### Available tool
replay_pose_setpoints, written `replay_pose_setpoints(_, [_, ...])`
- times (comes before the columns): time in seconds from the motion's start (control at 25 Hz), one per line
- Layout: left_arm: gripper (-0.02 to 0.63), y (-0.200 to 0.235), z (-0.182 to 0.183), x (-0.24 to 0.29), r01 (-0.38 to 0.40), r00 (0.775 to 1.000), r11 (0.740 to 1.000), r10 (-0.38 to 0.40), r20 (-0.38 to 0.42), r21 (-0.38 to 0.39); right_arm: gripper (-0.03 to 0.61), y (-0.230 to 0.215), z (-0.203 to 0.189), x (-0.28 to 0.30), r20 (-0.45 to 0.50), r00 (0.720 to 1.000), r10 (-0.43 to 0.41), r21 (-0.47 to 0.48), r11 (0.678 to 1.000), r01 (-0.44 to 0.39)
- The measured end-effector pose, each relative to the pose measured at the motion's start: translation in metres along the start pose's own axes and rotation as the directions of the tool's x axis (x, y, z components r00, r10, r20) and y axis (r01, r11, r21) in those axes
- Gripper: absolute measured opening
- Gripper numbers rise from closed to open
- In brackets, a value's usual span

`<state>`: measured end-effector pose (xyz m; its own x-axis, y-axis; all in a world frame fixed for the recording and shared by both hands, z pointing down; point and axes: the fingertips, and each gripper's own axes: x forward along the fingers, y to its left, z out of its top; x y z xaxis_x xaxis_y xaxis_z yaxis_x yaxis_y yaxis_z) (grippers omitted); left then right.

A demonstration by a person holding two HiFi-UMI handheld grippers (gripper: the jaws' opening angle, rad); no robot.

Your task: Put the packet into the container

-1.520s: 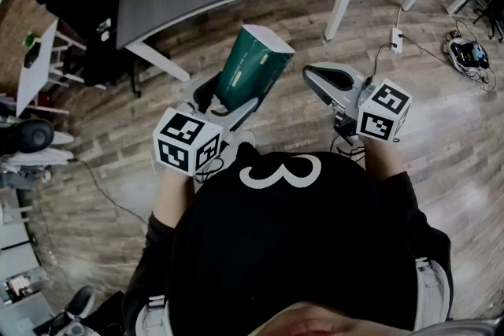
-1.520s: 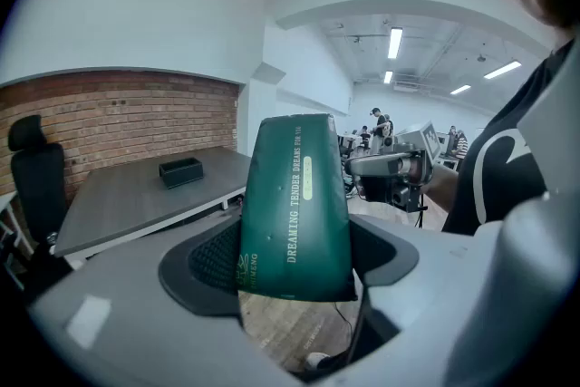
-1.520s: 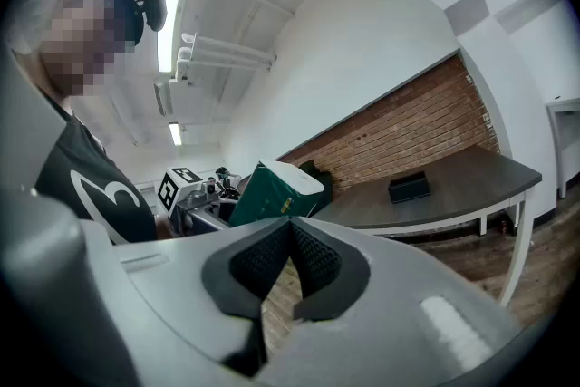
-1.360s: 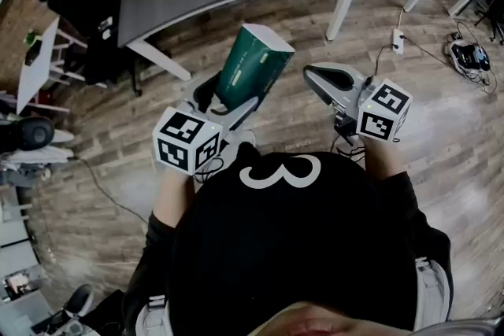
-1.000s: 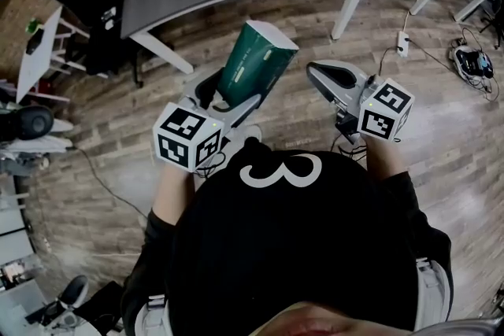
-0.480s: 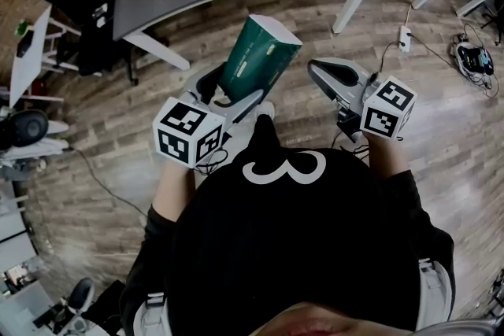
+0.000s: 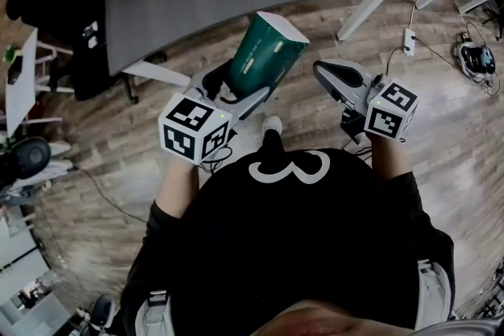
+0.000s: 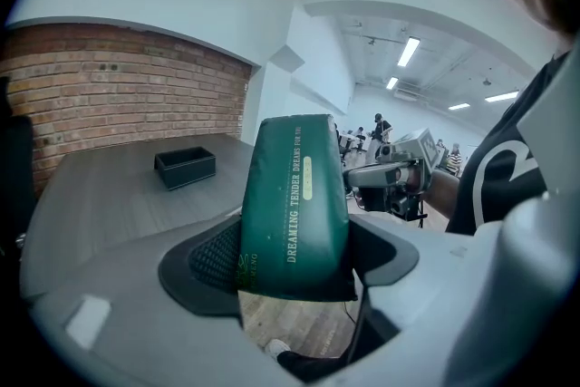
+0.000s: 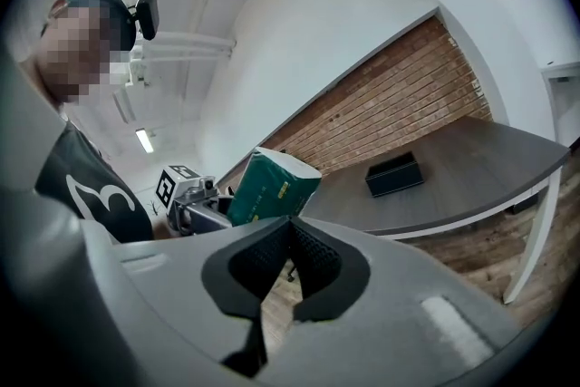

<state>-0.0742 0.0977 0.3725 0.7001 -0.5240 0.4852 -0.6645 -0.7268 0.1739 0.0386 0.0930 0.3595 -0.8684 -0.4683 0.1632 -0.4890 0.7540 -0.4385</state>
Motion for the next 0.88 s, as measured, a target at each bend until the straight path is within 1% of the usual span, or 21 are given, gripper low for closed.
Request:
replay_pose_setpoints(0.24, [0.377,0.07,0.026,0.018,0.031,1.0,0.999,-0.031,-0.004,0.018,0.002,-0.039,0.03,0.05,0.008,0.999,-0.053,0.02,0.998,0.053])
replay_pose_setpoints(0.32, [0.377,0.088,0.036,0.023,0.04,0.999,0.998,-0.04,-0.005,0.039,0.002,-0.047,0.041,0.065,0.014,0.998,-0.065,0.019,0.998,0.065])
replay_pose_setpoints(0.4, [0.377,0.096,0.043,0.028,0.044,0.999,0.997,-0.044,-0.006,0.065,0.002,-0.053,0.045,0.072,0.019,0.997,-0.075,0.017,0.997,0.074])
replay_pose_setpoints(0.6, [0.377,0.1,0.046,0.039,0.046,0.999,0.994,-0.046,-0.002,0.095,0.002,-0.062,0.038,0.073,0.029,0.996,-0.083,0.022,0.996,0.082])
replay_pose_setpoints(0.88, [0.377,0.127,0.06,0.063,0.05,0.999,0.995,-0.049,-0.017,0.082,0.002,-0.093,0.056,0.092,0.027,0.997,-0.075,0.034,0.997,0.074])
